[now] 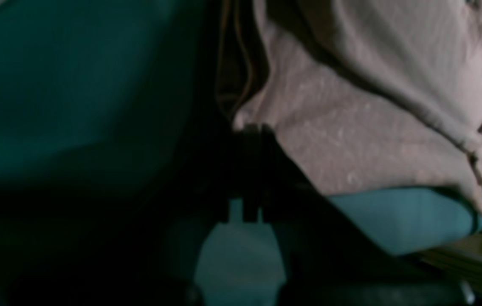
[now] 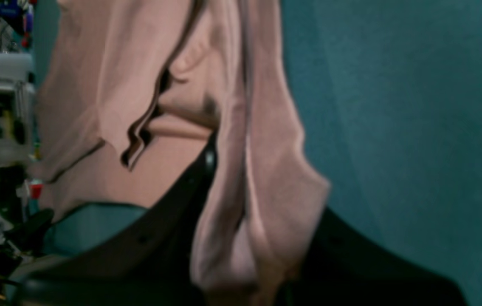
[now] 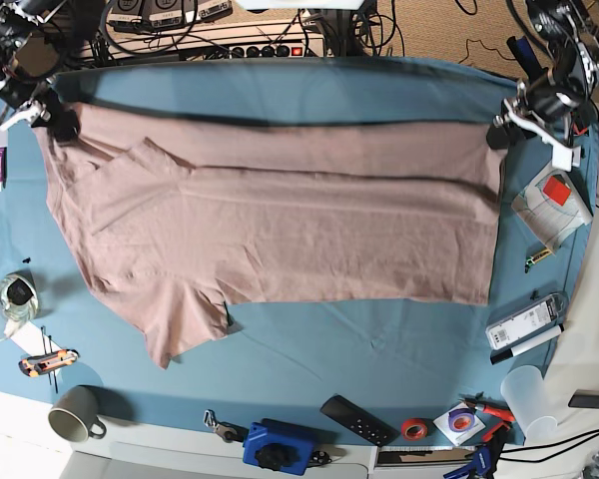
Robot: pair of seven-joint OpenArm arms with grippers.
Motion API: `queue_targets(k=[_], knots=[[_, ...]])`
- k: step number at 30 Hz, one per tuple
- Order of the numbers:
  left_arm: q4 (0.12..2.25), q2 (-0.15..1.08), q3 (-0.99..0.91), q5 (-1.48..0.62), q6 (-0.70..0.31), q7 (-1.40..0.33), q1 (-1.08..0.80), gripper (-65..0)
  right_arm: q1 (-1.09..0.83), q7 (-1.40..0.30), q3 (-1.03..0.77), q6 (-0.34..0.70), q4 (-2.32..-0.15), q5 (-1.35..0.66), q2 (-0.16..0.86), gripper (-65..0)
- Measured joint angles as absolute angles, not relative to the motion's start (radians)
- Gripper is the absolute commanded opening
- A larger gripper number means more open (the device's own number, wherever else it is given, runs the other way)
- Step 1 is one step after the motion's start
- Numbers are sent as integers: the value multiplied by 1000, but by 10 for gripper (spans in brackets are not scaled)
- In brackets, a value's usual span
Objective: Fold the T-shirt properly
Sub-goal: 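Drag the shirt toward the robot with both grippers to reposition it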
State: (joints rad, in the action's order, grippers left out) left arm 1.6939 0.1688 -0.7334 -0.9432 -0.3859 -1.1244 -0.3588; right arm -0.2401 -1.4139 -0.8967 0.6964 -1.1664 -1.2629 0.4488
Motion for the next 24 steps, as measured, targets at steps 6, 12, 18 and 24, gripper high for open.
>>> queue_targets(k=[6, 12, 18, 24], knots=[[1839, 169, -730, -939, -385, -1141, -459, -650, -314, -1412, -897, 697, -1267, -1266, 449, -650], [1901, 170, -730, -933, -388, -1140, -494, -650, -371, -1411, -904, 697, -1286, -1271, 449, -650], [1901, 169, -730, -933, -390, -1148, -511, -650, -422, -1414, -949, 697, -1286, -1285, 449, -650], [1901, 169, -741, -936, -393, -1151, -540, -650, -428, -1415, -963, 697, -1286, -1284, 449, -650]])
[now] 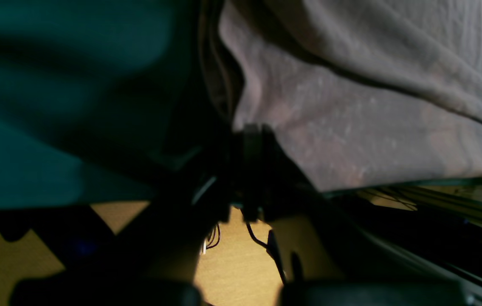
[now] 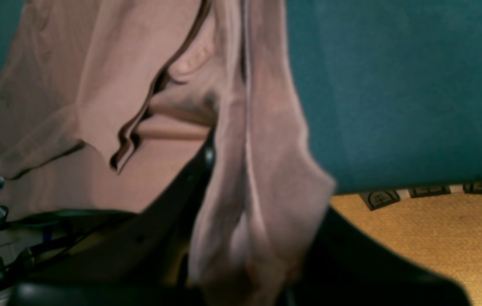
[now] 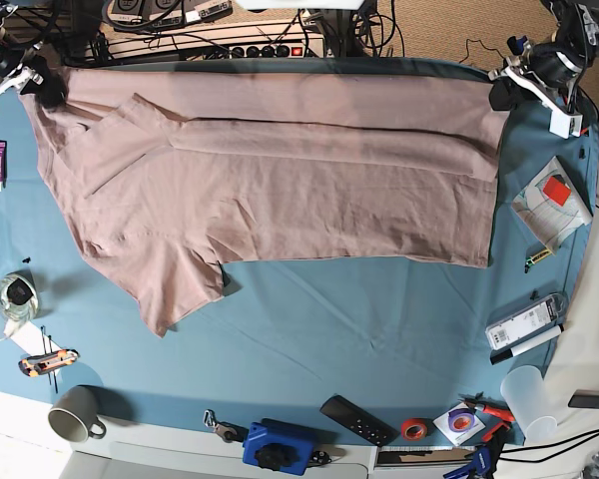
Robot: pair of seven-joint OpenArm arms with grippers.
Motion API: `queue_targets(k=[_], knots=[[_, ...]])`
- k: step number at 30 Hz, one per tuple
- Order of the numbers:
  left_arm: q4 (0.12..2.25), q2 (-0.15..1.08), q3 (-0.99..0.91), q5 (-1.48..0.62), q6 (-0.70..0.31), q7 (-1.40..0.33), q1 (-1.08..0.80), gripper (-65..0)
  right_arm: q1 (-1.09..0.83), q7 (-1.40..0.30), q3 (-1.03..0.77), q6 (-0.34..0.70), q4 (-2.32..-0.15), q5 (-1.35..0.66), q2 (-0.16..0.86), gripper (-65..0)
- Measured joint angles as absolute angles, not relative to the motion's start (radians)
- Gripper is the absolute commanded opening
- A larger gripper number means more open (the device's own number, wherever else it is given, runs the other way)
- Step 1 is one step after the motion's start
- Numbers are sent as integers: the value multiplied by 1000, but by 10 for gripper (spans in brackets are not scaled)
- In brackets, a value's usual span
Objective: Fold the T-shirt properly
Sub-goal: 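Drag the shirt toward the robot with both grippers to reposition it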
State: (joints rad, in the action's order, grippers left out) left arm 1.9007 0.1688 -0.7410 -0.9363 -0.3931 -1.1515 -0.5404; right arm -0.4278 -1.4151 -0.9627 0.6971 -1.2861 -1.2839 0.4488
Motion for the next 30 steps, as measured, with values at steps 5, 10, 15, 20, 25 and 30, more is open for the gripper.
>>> queue_targets(k=[5, 10, 15, 20, 25, 30], knots=[[1901, 169, -741, -936, -393, -1152, -543, -615, -427, -1415, -963, 697, -1286, -1284, 449, -605], [1901, 170, -743, -944, -393, -1147, -543, -445, -427, -1413, -963, 697, -1286, -1283, 453, -533], [1947, 170, -743, -943, -393, -1145, -545, -445, -421, -1413, -965, 697, -1289, -1415, 495, -533], [2042, 170, -743, -935, -393, -1102, -546, -445, -386, -1417, -967, 697, -1288, -1412, 511, -533], [2151, 170, -746, -828, -393, -1063, -545, -445, -293, -1413, -968, 697, -1289, -1423, 513, -533], [2171, 169, -747, -808, -393, -1062, -551, -445, -292, -1414, -968, 697, -1289, -1450, 513, -506]])
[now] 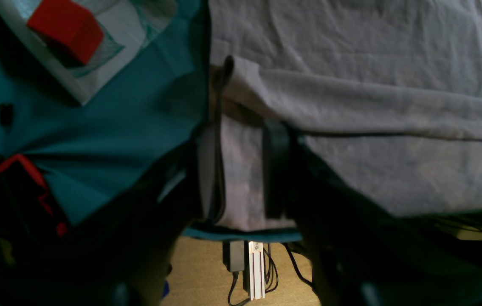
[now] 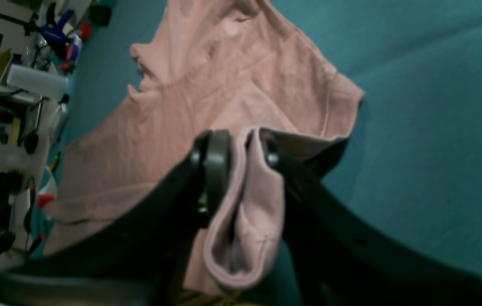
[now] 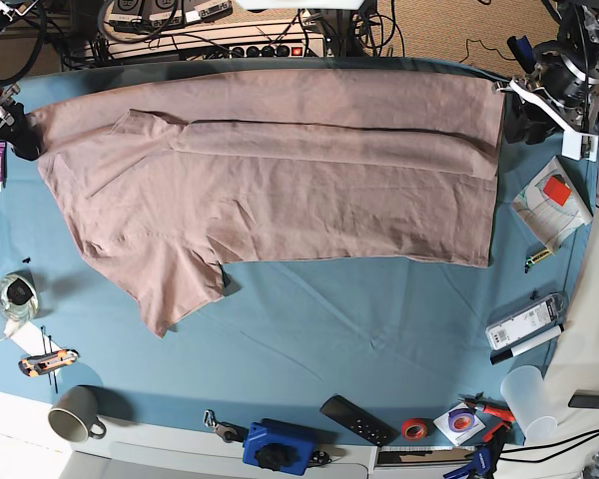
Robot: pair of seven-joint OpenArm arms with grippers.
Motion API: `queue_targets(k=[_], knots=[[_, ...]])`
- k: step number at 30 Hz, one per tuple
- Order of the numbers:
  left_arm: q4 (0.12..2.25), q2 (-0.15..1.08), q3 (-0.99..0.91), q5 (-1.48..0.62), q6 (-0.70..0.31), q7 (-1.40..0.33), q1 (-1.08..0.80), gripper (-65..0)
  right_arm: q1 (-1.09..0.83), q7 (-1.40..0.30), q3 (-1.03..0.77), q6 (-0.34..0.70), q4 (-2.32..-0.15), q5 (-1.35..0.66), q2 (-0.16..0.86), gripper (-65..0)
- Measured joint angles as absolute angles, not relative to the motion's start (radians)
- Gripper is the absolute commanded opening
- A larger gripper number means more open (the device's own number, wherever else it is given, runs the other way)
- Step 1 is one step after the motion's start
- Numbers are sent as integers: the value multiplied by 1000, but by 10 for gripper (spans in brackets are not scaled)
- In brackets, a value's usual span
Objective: Fold the T-shirt properly
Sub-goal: 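Drag the shirt toward the robot with both grippers to reposition it, then release the shirt and move the right gripper to the sleeve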
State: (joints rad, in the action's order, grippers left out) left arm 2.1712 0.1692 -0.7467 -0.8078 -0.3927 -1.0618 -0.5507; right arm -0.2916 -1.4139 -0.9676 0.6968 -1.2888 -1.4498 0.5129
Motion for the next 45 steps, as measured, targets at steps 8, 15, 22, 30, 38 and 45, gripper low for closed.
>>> queue_targets(k=[8, 15, 22, 30, 38, 45], knots=[[2171, 169, -747, -808, -385, -1050, -551, -445, -375, -1413, -968, 697, -1289, -1454, 513, -460], [2171, 170, -747, -808, -386, -1046, -550, -445, -449, -1415, -977, 697, -1289, -1449, 529, -460], [2171, 170, -746, -809, -385, -1003, -551, -445, -400, -1414, -1230, 697, -1289, -1452, 532, -460], [2172, 158, -746, -812, -385, -821, -540, -445, -265, -1417, -1125, 697, -1288, -1451, 556, -461], [2172, 159, -739, -812, -385, -883, -480, -446, -13, -1376, -804, 697, -1288, -1156, 562, -461], [2134, 159, -684, -749, -382, -885, -443, -445, 185, -1084, -550, 698, -1253, -801, 566, -461]])
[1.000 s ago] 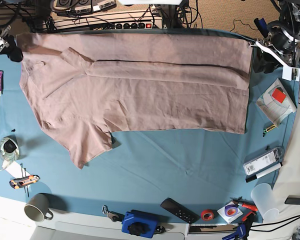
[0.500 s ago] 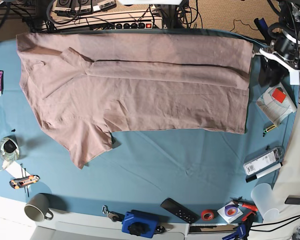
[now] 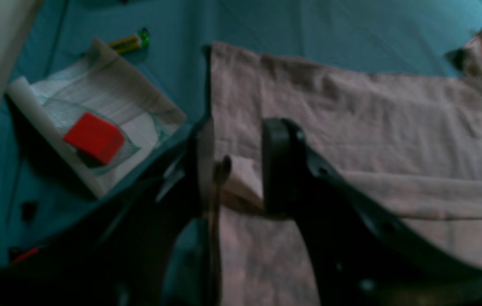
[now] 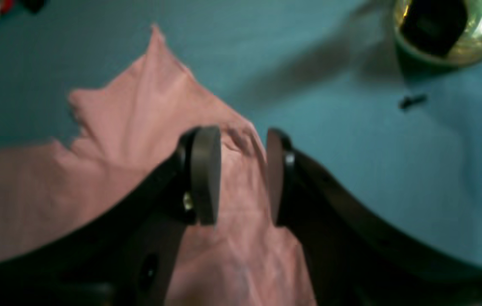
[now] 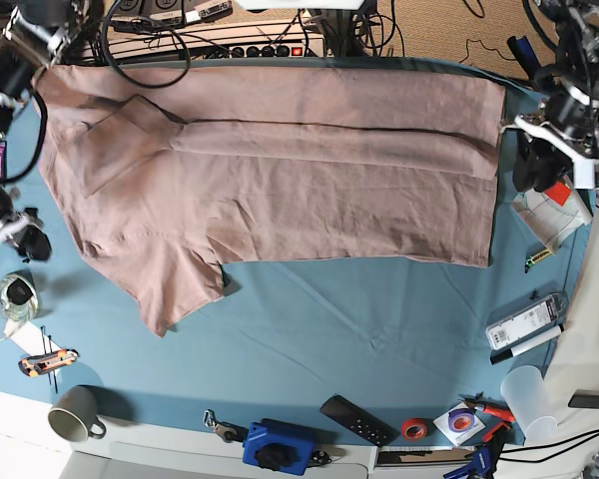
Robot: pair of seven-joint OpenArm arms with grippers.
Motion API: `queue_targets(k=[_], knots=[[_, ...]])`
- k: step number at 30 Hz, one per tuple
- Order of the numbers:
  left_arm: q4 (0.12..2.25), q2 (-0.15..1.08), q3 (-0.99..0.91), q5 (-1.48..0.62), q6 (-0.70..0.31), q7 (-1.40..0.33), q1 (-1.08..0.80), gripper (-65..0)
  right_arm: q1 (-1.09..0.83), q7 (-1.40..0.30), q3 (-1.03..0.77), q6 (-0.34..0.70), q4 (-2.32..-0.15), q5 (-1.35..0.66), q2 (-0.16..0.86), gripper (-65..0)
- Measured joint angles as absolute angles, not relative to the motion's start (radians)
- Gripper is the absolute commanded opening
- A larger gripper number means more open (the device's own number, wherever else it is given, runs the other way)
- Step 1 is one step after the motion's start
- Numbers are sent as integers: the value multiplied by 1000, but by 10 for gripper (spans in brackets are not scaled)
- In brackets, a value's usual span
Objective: Fold the T-shirt properly
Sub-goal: 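Release the shirt and move the right gripper to the sleeve, then grasp the sleeve with the right gripper and fold it inward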
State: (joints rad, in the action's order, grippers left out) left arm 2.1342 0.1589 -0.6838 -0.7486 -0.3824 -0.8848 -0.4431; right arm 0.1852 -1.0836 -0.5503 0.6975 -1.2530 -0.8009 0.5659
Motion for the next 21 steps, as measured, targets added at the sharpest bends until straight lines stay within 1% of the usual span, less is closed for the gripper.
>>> queue_targets(k=[3, 7, 12, 15, 21], knots=[[2095, 159, -592, -697, -382, -881, -447, -445, 271, -1028, -465, 698, -1158, -709, 566, -461], [2078, 160, -486, -609, -382, -845, -448, -445, 399, -962, -374, 695, -953, -627, 568, -461], [2079, 158, -419, -609, -382, -833, -447, -445, 515, -916, -279, 693, -709, -551, 569, -461], [2079, 159, -419, -604, -382, -833, -446, -445, 527, -850, -216, 693, -661, -503, 565, -461], [2079, 159, -419, -602, -371, -810, -445, -445, 534, -823, -79, 696, -654, -472, 563, -461]])
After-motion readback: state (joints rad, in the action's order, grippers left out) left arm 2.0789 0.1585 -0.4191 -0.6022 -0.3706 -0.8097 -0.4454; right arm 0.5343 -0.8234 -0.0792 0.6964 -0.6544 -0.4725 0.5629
